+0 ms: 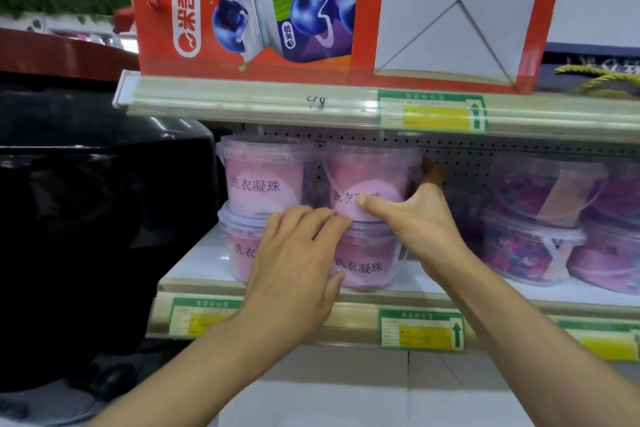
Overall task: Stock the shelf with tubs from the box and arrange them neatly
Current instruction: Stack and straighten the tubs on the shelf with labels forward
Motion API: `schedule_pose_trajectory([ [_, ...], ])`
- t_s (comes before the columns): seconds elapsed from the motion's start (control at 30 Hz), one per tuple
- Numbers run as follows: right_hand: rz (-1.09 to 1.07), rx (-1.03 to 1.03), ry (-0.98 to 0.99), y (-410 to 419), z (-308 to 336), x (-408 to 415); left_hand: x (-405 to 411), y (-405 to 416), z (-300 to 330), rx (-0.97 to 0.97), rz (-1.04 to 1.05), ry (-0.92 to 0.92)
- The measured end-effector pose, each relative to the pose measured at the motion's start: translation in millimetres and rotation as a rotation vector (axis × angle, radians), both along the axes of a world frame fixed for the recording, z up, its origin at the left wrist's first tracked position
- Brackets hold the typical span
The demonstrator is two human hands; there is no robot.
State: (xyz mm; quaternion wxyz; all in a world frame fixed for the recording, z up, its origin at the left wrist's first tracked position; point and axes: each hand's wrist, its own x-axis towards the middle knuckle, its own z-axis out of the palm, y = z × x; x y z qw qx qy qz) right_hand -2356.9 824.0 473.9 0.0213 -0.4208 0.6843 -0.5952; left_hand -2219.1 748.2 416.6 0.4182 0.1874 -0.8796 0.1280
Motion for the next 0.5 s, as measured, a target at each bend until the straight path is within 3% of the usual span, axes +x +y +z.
schedule_pose_trajectory([
  [0.1,-0.033,0.017,0.019,-1.7,-4.0,0.4,1.0,0.3,-0.2,0.003,-0.007,0.002],
  [0.27,0.145,-0.065,-0.116,8.6,-19.8,-17.6,2.3,-0.9,-1.7,0.006,-0.023,-0.006],
  [0.5,0.174,0.014,-0.090,22.7,-45.1,-29.7,3.0,-2.9,-1.3,0.001,-0.026,-0.011],
])
